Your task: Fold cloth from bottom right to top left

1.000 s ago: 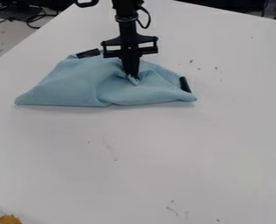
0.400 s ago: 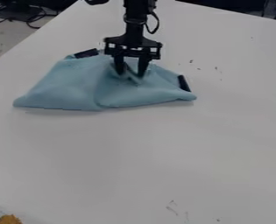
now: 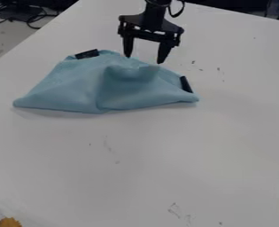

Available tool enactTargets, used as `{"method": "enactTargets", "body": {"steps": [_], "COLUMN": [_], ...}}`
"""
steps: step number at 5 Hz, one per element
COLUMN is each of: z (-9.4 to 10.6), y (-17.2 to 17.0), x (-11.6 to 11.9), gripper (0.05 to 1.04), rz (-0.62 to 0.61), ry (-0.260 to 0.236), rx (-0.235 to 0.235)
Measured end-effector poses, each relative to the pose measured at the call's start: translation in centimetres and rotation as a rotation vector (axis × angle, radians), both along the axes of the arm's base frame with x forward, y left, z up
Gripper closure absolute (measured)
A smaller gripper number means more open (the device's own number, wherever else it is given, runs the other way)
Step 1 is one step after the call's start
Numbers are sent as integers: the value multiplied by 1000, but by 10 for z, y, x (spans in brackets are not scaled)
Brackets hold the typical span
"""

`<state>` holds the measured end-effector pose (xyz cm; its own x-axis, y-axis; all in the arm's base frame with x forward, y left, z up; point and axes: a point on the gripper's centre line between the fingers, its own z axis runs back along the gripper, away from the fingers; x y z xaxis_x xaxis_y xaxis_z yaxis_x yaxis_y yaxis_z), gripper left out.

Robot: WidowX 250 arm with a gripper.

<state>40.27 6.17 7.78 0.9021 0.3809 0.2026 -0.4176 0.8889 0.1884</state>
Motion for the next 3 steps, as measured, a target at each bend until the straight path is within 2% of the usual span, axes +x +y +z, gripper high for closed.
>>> {"method": "enactTargets", "body": {"steps": [1,2,3], "z": [2,-2,-3], "y": [-7,-12,-11], "x": [-9,-13,-20], "gripper": [82,83,83], "rz": [-21,-44,-58], "ry": [-16,-7,40], "rx": [-42,-72,-60]}}
